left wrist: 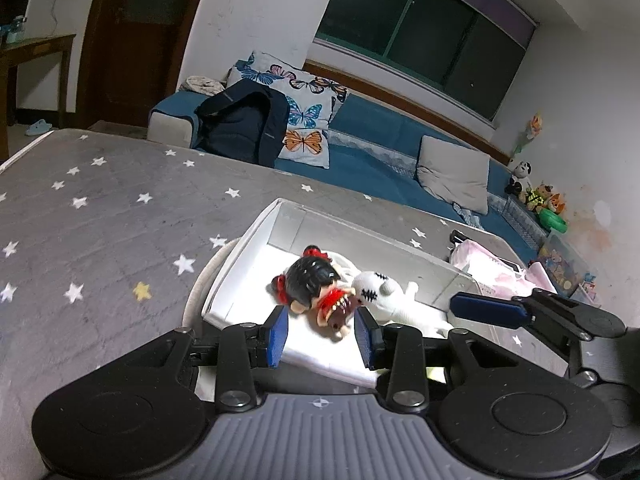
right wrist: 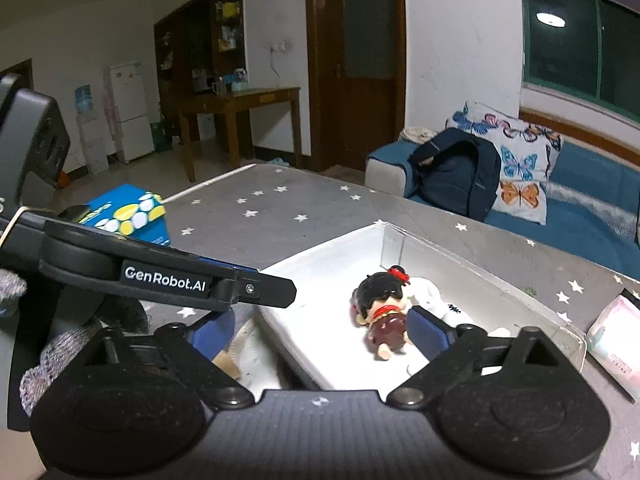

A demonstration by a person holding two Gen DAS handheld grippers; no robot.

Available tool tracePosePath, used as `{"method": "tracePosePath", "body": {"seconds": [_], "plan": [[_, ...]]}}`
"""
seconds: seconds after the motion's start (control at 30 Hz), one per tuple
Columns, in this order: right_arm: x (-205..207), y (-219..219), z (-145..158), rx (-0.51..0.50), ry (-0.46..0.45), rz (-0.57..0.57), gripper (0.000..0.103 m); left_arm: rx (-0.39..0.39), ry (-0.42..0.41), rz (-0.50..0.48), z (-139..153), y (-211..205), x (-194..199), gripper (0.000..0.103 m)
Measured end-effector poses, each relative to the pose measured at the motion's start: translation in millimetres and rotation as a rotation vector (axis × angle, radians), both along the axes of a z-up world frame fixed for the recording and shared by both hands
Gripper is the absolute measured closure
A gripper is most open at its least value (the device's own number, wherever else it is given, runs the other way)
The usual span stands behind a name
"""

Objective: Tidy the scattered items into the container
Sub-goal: 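Move the left tool down onto the red round figure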

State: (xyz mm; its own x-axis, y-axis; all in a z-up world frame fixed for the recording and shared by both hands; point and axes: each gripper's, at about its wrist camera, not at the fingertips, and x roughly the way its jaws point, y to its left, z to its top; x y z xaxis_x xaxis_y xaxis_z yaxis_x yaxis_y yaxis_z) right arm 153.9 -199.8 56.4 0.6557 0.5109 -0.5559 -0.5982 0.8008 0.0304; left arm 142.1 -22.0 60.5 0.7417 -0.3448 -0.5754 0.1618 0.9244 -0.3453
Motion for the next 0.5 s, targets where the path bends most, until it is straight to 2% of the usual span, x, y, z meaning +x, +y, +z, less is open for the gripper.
{"method": "tracePosePath", "body": {"seconds": [0.27, 0.5], "plan": [[-44, 5, -9, -0.003, -0.053, 0.042, 0.003, -0.010, 0.026, 0.000, -14, 10, -34, 0.065], [-69, 17, -33, -0.015, -0.020, 0.066, 0.003, -0.012, 0.075, -0.016, -34, 12, -57, 0.065]]}}
